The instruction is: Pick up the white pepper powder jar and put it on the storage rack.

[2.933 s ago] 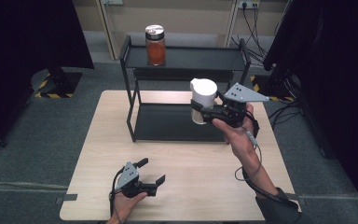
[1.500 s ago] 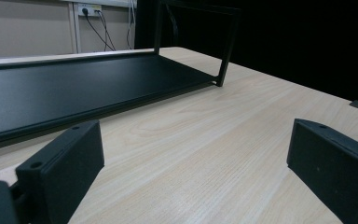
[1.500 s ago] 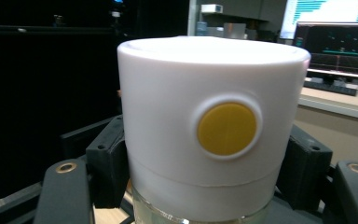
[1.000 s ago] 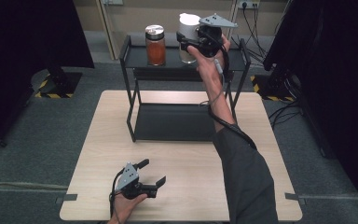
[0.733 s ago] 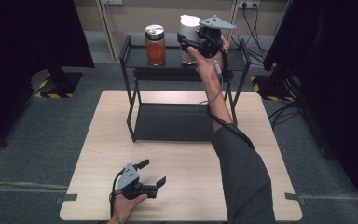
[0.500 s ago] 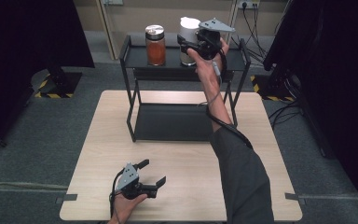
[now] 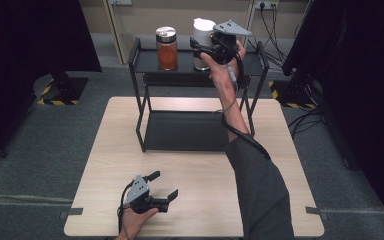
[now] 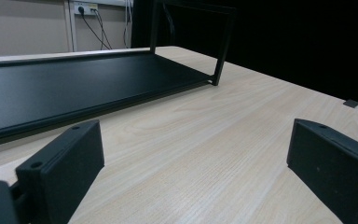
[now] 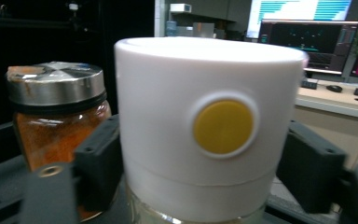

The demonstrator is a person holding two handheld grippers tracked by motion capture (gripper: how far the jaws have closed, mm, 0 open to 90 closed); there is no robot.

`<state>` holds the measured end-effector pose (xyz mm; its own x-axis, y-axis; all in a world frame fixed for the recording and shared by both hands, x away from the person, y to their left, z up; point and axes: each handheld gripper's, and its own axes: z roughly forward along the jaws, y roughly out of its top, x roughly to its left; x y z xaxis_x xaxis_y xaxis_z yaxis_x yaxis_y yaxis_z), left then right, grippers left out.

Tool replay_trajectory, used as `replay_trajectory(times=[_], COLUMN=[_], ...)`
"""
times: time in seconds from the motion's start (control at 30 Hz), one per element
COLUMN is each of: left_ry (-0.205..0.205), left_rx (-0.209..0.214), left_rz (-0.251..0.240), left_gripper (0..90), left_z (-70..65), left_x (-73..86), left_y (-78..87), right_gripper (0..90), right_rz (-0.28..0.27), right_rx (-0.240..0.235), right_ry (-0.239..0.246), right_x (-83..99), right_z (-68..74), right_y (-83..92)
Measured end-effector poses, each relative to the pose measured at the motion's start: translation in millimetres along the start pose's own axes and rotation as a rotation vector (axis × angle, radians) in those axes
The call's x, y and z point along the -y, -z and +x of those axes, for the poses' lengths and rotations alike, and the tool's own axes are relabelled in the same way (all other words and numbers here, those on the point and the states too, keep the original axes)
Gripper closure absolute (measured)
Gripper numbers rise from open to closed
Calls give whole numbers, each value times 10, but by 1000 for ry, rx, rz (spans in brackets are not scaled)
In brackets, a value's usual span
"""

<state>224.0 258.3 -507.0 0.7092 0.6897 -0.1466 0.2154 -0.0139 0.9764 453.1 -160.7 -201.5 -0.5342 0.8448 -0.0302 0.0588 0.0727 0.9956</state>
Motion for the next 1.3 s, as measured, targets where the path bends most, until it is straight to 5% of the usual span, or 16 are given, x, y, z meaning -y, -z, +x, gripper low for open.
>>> replay_trajectory(times=[0.27,1.3], left_ry=[-2,-4], left_rx=[-2,-24], left_rz=[0,-4], left_gripper=[31,30], left_z=[-2,-12], left_x=[1,8], left_y=[0,5], right_gripper=[33,4], right_rz=[0,-39], right_rx=[-5,-125], right_ry=[-29,-17], right_x=[3,222], right_z=[-45,-324], right_y=[67,747])
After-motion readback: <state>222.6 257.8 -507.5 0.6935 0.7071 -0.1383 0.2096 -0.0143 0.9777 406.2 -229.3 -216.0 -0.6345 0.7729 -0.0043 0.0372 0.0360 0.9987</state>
